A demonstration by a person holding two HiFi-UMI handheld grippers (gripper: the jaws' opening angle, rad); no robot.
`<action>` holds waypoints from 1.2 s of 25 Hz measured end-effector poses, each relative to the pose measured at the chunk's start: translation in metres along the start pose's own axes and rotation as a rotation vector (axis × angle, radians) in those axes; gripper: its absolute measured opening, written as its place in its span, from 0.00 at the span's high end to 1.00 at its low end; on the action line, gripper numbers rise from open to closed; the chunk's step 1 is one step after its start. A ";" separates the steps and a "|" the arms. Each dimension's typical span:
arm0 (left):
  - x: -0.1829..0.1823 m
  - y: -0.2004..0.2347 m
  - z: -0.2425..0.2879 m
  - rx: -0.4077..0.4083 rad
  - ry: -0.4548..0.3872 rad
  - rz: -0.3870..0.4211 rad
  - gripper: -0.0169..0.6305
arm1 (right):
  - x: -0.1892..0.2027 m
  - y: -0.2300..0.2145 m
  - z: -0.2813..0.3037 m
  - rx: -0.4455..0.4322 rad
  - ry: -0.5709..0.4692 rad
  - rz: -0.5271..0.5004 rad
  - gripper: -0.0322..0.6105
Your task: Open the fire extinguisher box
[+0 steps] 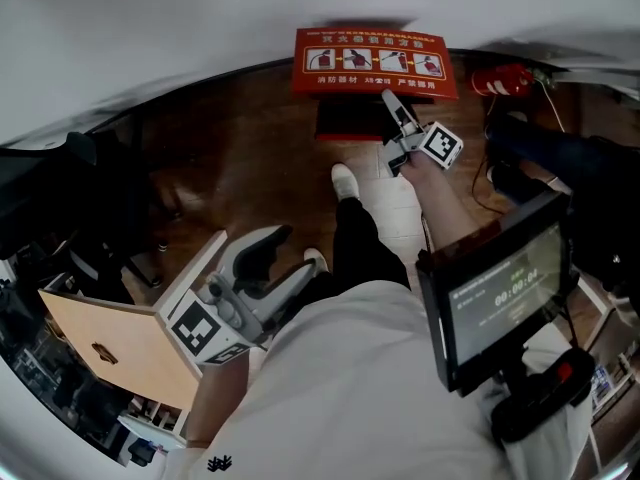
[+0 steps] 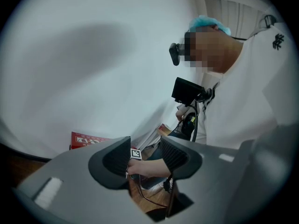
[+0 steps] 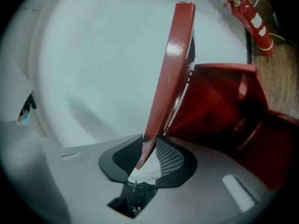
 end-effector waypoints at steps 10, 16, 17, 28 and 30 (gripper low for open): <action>0.004 0.002 0.006 -0.006 -0.004 -0.058 0.68 | -0.102 0.052 0.065 -0.087 -0.023 -0.175 0.89; 0.012 0.019 -0.006 -0.046 -0.010 -0.089 0.68 | -0.147 0.055 0.119 -0.120 -0.050 -0.245 0.88; 0.012 0.017 -0.006 -0.049 -0.012 -0.090 0.68 | -0.151 0.053 0.121 -0.114 -0.055 -0.242 0.89; 0.002 0.018 -0.005 -0.048 -0.041 -0.064 0.68 | -0.163 0.047 0.121 -0.108 -0.035 -0.307 0.84; 0.001 0.018 -0.003 -0.044 -0.044 -0.058 0.68 | -0.163 0.043 0.122 -0.102 -0.035 -0.292 0.81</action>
Point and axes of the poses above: the fingertips, and each gripper's own axes: z forward along the fingers, y to its left, x out of its underside, the point moved 3 cm from there along -z, backward along the fingers, and after that the axes turned 6 degrees about -z, right-handed, at the moved point
